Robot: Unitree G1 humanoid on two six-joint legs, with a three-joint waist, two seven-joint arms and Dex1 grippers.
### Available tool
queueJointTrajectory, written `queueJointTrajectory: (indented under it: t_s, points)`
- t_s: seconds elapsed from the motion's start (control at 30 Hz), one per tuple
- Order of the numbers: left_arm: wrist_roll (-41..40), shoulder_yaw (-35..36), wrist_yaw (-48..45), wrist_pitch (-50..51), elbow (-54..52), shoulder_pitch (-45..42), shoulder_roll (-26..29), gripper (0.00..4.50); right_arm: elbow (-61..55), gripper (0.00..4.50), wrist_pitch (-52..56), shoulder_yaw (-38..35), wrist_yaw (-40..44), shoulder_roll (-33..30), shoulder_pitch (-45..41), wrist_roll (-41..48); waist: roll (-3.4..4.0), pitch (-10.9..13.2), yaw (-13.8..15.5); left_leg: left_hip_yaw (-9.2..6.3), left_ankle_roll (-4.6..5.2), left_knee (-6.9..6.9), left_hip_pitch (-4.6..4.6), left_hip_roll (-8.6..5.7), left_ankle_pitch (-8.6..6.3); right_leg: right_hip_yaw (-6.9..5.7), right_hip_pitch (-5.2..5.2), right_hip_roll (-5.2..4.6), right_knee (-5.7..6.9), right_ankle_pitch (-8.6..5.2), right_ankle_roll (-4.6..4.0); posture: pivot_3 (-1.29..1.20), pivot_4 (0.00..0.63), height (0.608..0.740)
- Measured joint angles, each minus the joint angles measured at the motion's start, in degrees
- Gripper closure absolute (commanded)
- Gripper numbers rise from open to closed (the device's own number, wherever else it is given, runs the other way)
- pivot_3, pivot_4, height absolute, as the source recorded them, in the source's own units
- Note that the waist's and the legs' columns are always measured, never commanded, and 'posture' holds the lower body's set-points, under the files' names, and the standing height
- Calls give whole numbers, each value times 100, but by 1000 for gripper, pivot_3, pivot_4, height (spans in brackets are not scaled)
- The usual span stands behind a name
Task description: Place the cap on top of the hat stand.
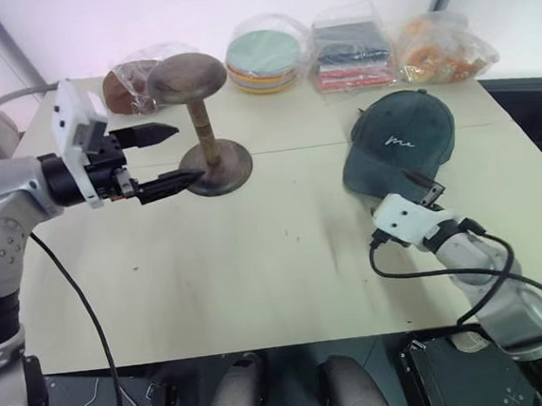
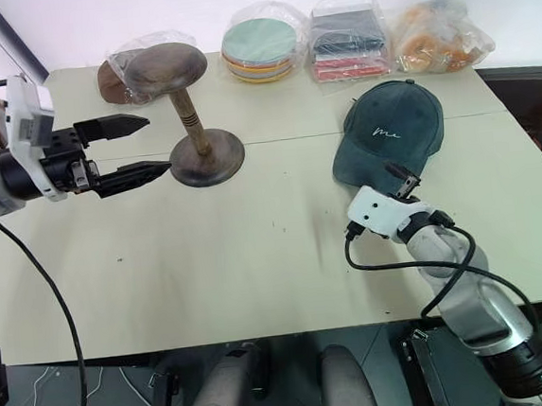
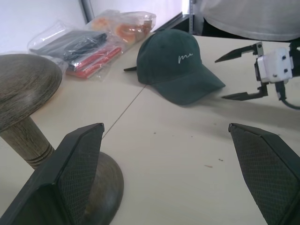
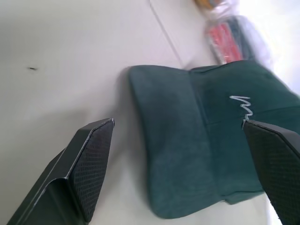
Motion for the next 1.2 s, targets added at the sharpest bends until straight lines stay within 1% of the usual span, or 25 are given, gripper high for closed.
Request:
queueJointTrajectory:
  t_s: [0.07, 0.27, 0.67, 1.07, 1.1, 1.13, 1.2]
  points:
    - [-19, 15, 40, 42, -78, 79, 12, 0, 140, 51, -37, 39, -139, 147, 62, -235, 0, 0, -3, 0, 0, -1, 0, 0, 0, 0, 0, 1, 1, 0, 0, 0, 150, 740]
    - [-61, 60, 77, 117, -187, 136, 96, 0, 380, 51, -252, 130, -399, 295, 334, -792, 0, 0, -9, 0, -1, -1, 2, 0, 1, 1, 0, 3, 4, 0, 0, 0, 150, 740]
    - [-240, 259, 220, 270, -431, 352, 213, 0, 886, 51, -206, 83, -981, 728, 247, -1565, -11, -8, 9, -2, -2, -1, 19, 0, 1, -1, 19, 3, 4, 0, 0, 0, 150, 740]
    - [-394, 458, 387, 318, -622, 521, 343, 0, 1569, 51, -171, 83, -1444, 1040, -75, -1810, -36, -23, 8, -3, 0, -3, 57, 0, 0, -1, 43, 2, 2, 0, -1, 0, 150, 740]
    - [-412, 466, 399, 341, -639, 523, 351, 0, 1651, 51, -171, 83, -1478, 1048, -126, -1810, -36, -23, 9, -2, 3, -4, 69, -1, -3, -1, 49, 1, 0, -1, -1, 0, 150, 740]
    - [-426, 477, 415, 356, -658, 548, 361, 0, 1745, 51, -171, 80, -1519, 1068, -178, -1810, -37, -23, 11, -2, 29, -8, 87, -1, -19, 0, 65, 1, -4, -1, -2, 0, 150, 740]
    - [-432, 489, 435, 383, -684, 581, 377, 0, 1854, 51, -171, 77, -1587, 1085, -243, -1809, -37, -24, 12, -4, 30, -9, 94, -1, -20, -1, 72, 1, -5, -1, -2, 0, 150, 740]
